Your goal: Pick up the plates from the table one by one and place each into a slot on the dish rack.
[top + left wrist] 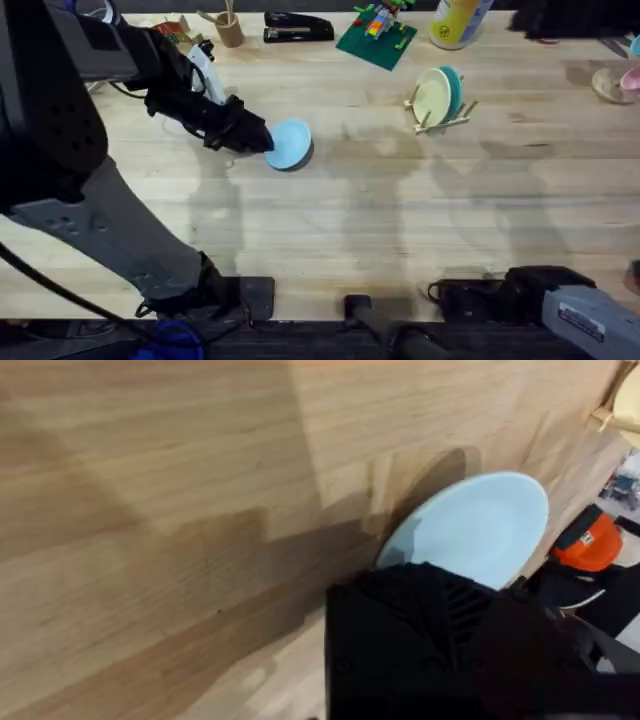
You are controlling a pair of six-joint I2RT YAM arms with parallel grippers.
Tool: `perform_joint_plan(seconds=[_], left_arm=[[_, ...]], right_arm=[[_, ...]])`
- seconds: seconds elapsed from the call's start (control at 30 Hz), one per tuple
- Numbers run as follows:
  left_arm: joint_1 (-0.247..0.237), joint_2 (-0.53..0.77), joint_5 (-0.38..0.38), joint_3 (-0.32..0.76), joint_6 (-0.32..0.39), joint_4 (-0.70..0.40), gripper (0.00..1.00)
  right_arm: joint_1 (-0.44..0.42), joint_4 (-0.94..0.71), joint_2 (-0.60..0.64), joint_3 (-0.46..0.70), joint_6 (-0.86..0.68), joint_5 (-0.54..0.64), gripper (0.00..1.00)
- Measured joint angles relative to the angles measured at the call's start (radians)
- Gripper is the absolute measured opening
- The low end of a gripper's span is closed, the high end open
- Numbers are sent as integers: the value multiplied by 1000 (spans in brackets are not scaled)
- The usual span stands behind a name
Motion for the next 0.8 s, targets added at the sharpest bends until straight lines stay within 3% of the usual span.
perform_joint_plan(seconds=[0.33, 0.8], left_arm=[[0, 0, 2, 0, 0, 8, 43], [0, 0, 4, 0, 0, 14, 42]], right_arm=[[7, 1, 197, 0, 117, -283, 994], [223, 32, 437, 0, 217, -336, 995]])
